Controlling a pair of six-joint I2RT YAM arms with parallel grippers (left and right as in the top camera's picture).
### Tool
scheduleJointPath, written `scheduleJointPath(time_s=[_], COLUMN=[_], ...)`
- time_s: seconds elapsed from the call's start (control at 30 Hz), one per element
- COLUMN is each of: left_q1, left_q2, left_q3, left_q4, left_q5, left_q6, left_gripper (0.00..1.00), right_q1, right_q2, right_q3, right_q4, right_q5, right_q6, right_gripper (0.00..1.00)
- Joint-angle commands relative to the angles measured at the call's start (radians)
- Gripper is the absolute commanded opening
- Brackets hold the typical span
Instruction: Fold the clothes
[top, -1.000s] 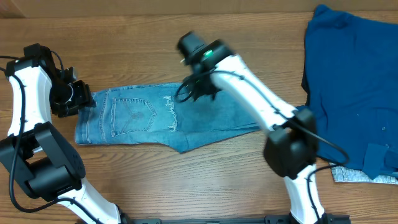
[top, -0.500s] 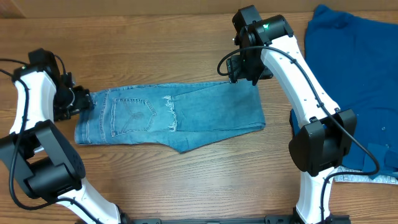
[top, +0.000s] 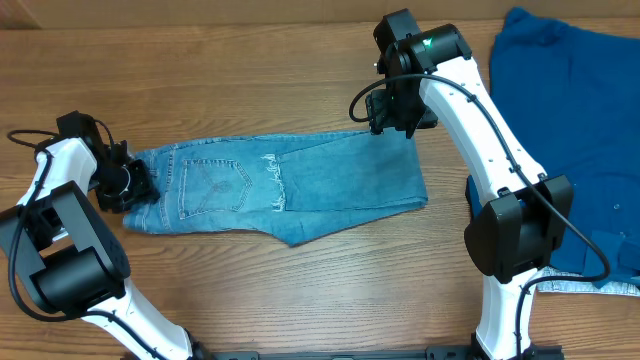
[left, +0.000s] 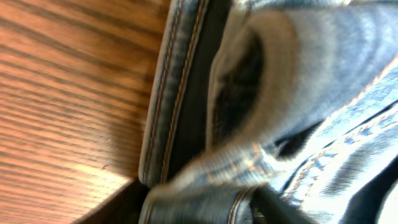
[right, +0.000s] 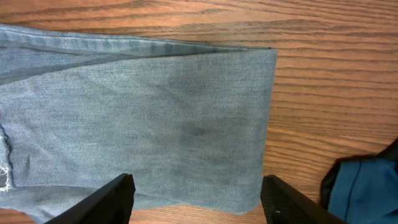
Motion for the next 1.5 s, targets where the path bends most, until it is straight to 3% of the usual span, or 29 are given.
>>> scheduleJointPath(time_s=[0.0, 0.1, 0.23, 0.33, 0.63, 0.8, 1.0, 1.2, 1.47], left_q1=[-0.013, -0.013, -0.007, 0.016, 0.191, 0.292, 0.358, 0.309, 0.02], left_q2=[0.115, 0.111, 0.084, 0.039, -0.091, -0.091, -0.091, -0.091, -0.091], left_q3=[-0.061, -0.033, 0.075, 0.176, 0.393, 0.484, 0.665, 0.763, 0.765], left_q4=[0.001, -0.02, -0.126, -0.203, -0.263, -0.272, -0.328, -0.367, -0.357], left_q5=[0.085, 0.098, 0.101, 0.067, 0.004, 0.011, 0.029, 0.151, 0.137], left_q6=[0.015, 0.013, 0.013, -0.005, -0.035, -0.041, -0.05, -0.058, -0.059], left_gripper=[0.24, 0.11, 0.04, 0.04, 0.05, 0.05, 0.05, 0.05, 0.08], right_q1=[0.004, 0.003, 0.003, 0.003, -0.034, -0.134, -0.274, -0.3, -0.294], right_q2=[-0.015, -0.015, -0.015, -0.016, -0.044, -0.051, -0.051, -0.051, -0.051], right_q3=[-0.002, -0.002, -0.002, 0.0, 0.21, 0.372, 0.404, 0.404, 0.402], right_q4=[0.002, -0.002, 0.001, 0.002, -0.029, -0.1, -0.146, -0.166, -0.173], right_q5=[-0.008, -0.007, -0.003, -0.003, -0.004, -0.004, -0.076, -0.076, -0.177], right_q6=[0.0, 0.0, -0.001, -0.001, 0.01, 0.027, 0.03, 0.03, 0.014], right_gripper=[0.68, 0.65, 0.64, 0.58, 0.58, 0.58, 0.58, 0.58, 0.57])
